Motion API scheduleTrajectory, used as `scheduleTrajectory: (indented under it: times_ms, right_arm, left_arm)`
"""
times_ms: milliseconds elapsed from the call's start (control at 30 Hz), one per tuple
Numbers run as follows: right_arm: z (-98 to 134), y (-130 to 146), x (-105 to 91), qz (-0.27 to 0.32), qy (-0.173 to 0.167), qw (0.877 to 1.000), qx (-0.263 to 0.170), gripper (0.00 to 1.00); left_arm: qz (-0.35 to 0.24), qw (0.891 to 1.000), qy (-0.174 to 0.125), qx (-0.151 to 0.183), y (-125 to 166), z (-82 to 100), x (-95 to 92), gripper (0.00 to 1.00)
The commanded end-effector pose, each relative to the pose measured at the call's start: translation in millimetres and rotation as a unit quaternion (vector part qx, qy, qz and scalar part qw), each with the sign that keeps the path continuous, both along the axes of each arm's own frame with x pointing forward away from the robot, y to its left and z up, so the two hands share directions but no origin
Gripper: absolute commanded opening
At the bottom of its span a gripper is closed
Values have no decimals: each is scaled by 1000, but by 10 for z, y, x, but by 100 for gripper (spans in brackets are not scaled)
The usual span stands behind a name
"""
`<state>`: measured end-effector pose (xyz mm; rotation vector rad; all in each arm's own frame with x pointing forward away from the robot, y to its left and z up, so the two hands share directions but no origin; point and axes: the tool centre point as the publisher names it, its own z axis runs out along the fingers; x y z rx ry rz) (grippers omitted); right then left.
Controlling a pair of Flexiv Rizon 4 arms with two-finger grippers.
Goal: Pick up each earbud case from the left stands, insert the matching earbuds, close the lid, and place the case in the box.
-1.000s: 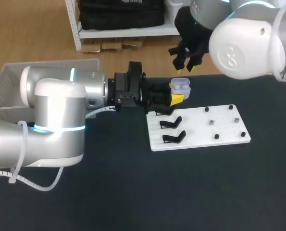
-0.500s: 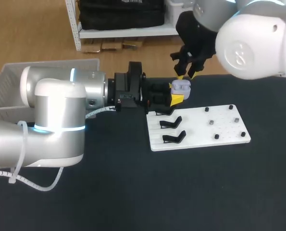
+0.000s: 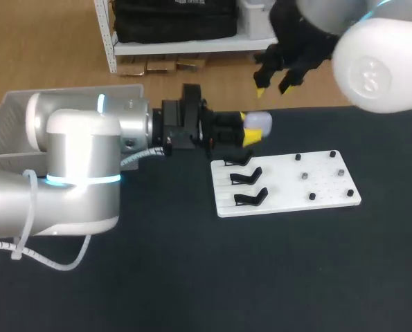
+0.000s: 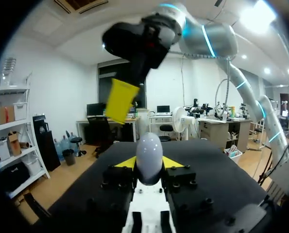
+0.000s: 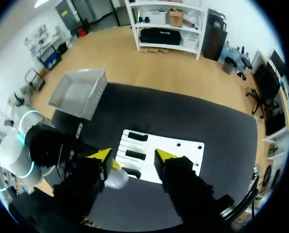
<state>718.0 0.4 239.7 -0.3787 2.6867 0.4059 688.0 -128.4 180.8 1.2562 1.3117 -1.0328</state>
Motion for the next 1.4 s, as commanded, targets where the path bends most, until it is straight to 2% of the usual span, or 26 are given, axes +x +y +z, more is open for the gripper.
scheduleTrajectory:
  times_ms: [33,200,400,567,733,800,967,1033,1233,1400]
  right_arm:
    - [31,-268,-188,-22,-46,998,42,100]
    - [44,-292,-199,-25,-47,997,47,100]
    - [44,-292,-199,-25,-47,997,47,100]
    - [44,-292,-199,-25,-47,997,47,100]
    - [44,-292,-199,-25,-47,997,47,100]
    - [44,-292,-199,-25,-47,997,47,100]
    - [44,-292,-199,-25,-47,997,47,100]
    - [44,-292,-199,-25,-47,997,47,100]
    - [44,-292,-199,-25,-47,997,47,100]
    - [44,-292,-199,-25,-47,997,47,100]
  left_arm:
    - [35,999,-22,-19,428,156,-50,0]
    - [70,997,-43,-10,1008,292,68,0]
    - [115,991,-60,12,1833,396,237,0]
    - [144,988,-55,33,2477,351,420,0]
    - [164,985,-44,43,2914,143,580,0]
    - [172,984,-42,36,3034,48,635,0]
    - [188,980,-34,51,3294,-177,779,0]
    - [193,980,-28,45,3396,-283,842,0]
    - [211,976,6,59,3589,-723,1027,0]
    - [218,973,16,71,3617,-846,1168,0]
